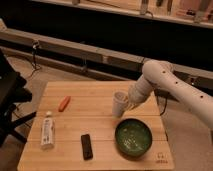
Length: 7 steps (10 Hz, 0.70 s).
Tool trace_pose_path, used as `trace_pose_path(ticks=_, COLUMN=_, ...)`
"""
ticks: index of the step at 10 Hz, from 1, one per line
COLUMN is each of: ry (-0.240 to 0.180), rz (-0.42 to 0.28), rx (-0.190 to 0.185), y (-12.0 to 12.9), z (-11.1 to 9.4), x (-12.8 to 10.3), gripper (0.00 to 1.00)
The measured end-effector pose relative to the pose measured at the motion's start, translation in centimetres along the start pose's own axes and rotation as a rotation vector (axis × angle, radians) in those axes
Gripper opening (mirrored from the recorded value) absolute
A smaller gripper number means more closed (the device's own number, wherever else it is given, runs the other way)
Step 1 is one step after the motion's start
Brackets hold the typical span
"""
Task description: Place the ceramic cup in the ceramic bowl
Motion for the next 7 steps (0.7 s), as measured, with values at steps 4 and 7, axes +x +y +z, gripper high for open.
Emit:
trace_pose_path(ticks=4, ry=-0.006, rz=0.023, rx=0.006, y=0.9, z=0.0, x=0.4, gripper=0.0)
trace_pose_path(ticks=7, ry=-0.009, rz=0.038, rx=0.008, y=1.4, z=0.0, x=0.7, gripper=0.0)
